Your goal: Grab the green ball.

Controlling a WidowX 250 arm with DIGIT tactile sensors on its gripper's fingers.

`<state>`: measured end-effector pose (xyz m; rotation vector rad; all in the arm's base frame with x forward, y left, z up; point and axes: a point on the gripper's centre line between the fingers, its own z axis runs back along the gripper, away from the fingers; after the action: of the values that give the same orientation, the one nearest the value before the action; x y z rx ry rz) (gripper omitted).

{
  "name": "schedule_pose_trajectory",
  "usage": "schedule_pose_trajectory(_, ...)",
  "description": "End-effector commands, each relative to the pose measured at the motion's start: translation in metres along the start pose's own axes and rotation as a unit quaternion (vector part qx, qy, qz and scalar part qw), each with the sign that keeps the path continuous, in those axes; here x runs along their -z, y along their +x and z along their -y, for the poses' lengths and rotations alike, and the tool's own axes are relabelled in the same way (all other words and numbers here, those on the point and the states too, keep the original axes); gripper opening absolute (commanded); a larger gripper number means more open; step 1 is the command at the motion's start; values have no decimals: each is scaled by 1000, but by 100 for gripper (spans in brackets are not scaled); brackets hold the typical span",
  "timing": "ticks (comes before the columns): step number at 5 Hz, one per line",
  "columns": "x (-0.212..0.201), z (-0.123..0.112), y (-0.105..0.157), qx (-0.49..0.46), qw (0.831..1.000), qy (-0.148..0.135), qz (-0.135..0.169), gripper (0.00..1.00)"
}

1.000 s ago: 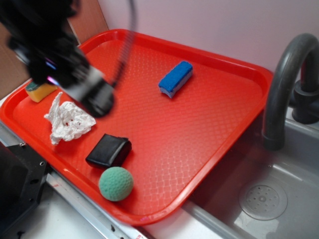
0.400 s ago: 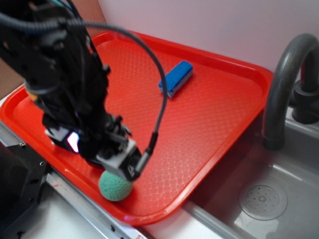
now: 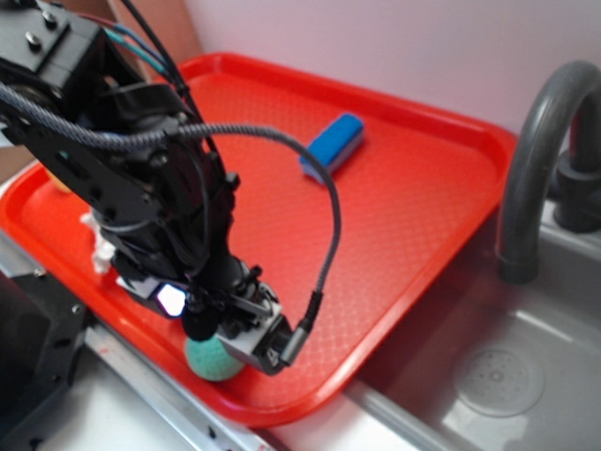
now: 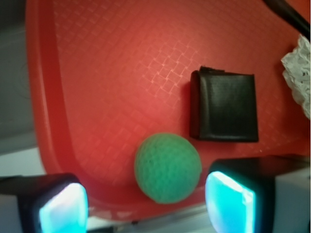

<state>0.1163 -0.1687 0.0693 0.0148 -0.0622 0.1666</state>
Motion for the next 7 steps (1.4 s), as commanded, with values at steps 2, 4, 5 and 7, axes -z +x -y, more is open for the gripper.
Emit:
schedule_pose_trajectory(2,31,-10,-6,-11,1000,-4,-22,100)
schedule_pose_trajectory(4,43,-5,-3,6,1000,-2,-27,0)
schedule_pose_trajectory(5,44,-6,-4,-1,1000,-10,-28,0)
schedule_pose_trajectory(7,14,-1,5,34,999,-28,-1,0)
